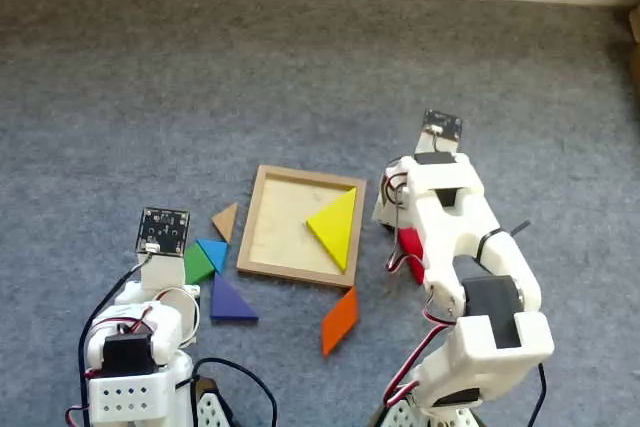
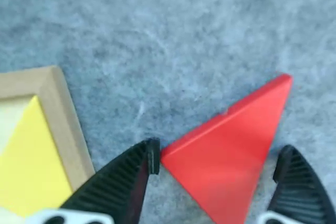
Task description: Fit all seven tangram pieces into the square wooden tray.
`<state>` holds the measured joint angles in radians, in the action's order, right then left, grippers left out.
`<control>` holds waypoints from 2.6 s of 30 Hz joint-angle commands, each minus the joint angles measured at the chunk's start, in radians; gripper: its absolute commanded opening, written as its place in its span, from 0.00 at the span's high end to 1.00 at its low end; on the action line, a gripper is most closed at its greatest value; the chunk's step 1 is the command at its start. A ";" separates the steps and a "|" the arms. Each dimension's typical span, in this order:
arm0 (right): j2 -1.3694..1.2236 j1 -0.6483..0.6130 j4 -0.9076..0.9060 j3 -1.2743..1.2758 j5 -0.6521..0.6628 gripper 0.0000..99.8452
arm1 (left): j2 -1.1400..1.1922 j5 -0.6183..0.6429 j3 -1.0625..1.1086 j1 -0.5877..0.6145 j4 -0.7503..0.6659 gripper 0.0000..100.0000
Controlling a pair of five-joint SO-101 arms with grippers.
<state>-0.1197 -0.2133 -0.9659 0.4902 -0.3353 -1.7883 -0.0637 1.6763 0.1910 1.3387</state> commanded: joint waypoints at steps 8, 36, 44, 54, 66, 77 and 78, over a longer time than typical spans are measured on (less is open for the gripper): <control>0.013 0.013 0.021 -0.044 0.097 0.84 | -0.027 0.003 0.021 0.008 0.006 1.00; 0.223 -0.275 0.036 -0.030 0.451 0.84 | -0.027 0.003 0.021 0.008 0.006 1.00; 0.222 -0.387 0.165 -0.024 0.720 0.84 | -0.027 0.003 0.021 0.008 0.006 1.00; 0.220 -0.453 0.213 -0.022 0.941 0.84 | -0.027 0.003 0.021 0.008 0.006 1.00; 0.116 -0.453 0.332 0.021 1.105 0.84 | -0.027 0.003 0.021 0.008 0.006 1.00; 0.105 -0.466 0.329 0.021 1.105 0.68 | -0.027 0.003 0.021 0.008 0.006 1.00; 0.107 -0.473 0.328 0.024 1.105 0.67 | -0.027 0.003 0.021 0.008 0.006 1.00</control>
<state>-0.0353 -0.6598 -0.6544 0.5224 0.7618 -1.7883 -0.0637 1.6763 0.1910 1.3387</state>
